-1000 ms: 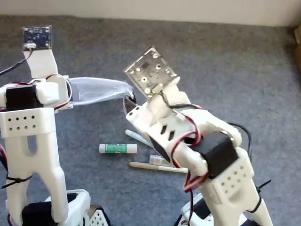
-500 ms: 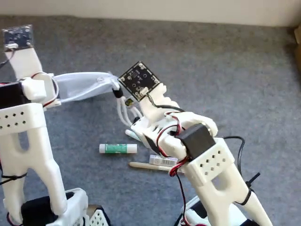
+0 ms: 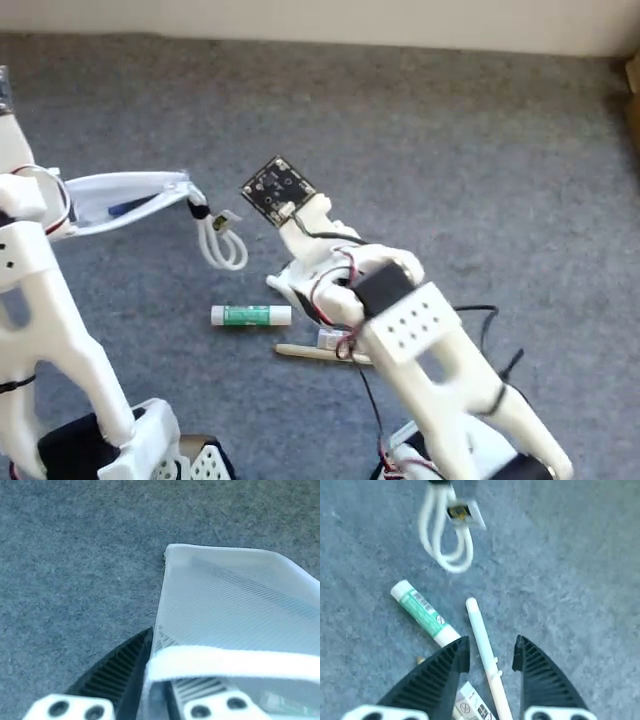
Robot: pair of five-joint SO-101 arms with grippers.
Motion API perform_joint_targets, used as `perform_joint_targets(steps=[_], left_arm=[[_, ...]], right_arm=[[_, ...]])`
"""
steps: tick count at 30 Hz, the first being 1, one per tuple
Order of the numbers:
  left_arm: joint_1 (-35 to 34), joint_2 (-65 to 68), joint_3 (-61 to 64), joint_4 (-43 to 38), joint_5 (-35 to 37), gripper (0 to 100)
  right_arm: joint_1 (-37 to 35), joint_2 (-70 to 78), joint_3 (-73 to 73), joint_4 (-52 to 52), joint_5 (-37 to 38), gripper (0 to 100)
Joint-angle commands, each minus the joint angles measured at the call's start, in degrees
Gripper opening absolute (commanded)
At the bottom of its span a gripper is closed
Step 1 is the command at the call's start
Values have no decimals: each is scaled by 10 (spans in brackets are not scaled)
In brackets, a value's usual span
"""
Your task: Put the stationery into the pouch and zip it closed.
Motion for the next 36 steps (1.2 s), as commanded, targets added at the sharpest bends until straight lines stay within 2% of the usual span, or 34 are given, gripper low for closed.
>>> perform_joint_targets(steps=[1, 17, 24, 33, 36], left_arm=[[-21, 0, -23, 3, -9, 7], [-22, 0, -10, 3, -7, 7], [-19, 0, -10, 3, -6, 7], [-19, 0, -10, 3, -5, 7], [-18, 0, -10, 3, -5, 7]], right_arm=[[0, 77, -36, -15, 10, 142], [-13, 357, -233, -14, 11, 142], [-44, 397, -240, -16, 11, 142], [-40, 464, -240, -37, 12, 140], [-34, 474, -240, -37, 12, 101]])
